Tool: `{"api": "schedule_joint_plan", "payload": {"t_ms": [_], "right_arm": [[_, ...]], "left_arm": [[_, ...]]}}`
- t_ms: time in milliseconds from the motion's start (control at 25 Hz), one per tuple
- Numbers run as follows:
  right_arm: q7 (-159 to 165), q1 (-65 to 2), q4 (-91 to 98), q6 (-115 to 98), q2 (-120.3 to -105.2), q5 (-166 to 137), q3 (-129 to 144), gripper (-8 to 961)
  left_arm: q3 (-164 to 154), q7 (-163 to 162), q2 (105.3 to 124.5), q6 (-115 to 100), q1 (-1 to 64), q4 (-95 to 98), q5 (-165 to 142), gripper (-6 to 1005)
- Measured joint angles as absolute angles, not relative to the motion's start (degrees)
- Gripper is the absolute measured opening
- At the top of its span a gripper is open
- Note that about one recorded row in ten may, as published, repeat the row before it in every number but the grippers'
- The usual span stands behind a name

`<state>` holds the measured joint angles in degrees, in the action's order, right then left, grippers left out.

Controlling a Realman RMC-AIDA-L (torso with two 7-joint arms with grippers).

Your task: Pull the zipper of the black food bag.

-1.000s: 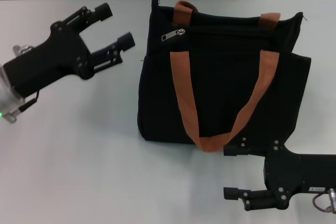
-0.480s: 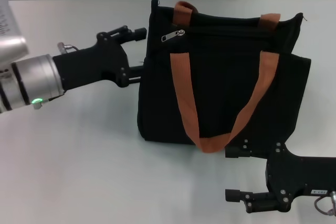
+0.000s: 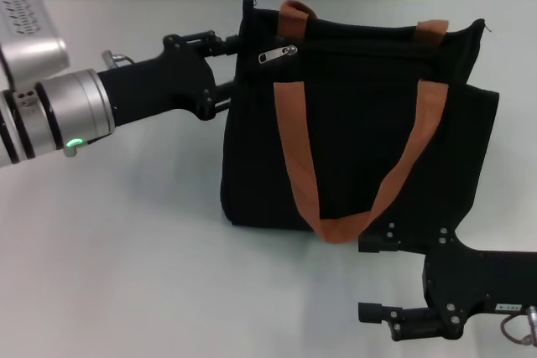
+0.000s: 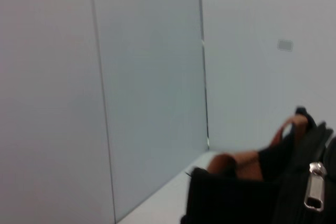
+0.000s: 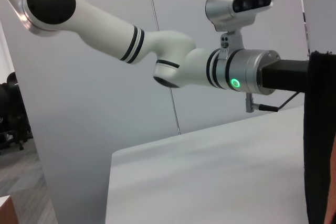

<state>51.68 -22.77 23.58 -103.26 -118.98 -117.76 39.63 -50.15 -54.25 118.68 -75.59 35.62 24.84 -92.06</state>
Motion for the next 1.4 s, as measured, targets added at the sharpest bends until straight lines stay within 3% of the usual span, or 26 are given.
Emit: {"api": "schedule_joint_plan", "payload": {"t_ms": [240, 400, 600, 1200, 1280, 1400], "right_arm": [[51.7, -22.8, 22.8, -104.3, -119.0, -116.6, 39.5, 733], [53.0, -23.0, 21.9, -110.4, -119.0, -112.5, 39.0, 729], [64.2, -25.3, 21.6, -117.8, -118.87, -105.1, 38.9, 723], [102.1, -33.3, 34.4, -109.3, -118.08, -98.4, 39.2, 706], [106.8, -35.3, 36.4, -107.2, -116.95, -98.7, 39.5, 704], [109.0, -36.7, 36.8, -106.6, -116.42, -98.8, 39.6, 701]], "left_arm": [[-50.1, -54.2, 118.62, -80.7, 33.0, 25.2, -88.0, 502], [-50.5, -54.1, 118.7, -83.9, 32.1, 24.8, -87.6, 264], [-50.4, -54.1, 118.85, -88.6, 31.4, 24.1, -86.1, 51], [-50.6, -52.5, 118.74, -88.8, 31.2, 23.7, -85.6, 33], [-50.6, -52.6, 118.75, -88.7, 31.4, 23.7, -85.6, 35], [-50.6, -52.6, 118.79, -88.7, 31.5, 23.7, -85.6, 38]]}}
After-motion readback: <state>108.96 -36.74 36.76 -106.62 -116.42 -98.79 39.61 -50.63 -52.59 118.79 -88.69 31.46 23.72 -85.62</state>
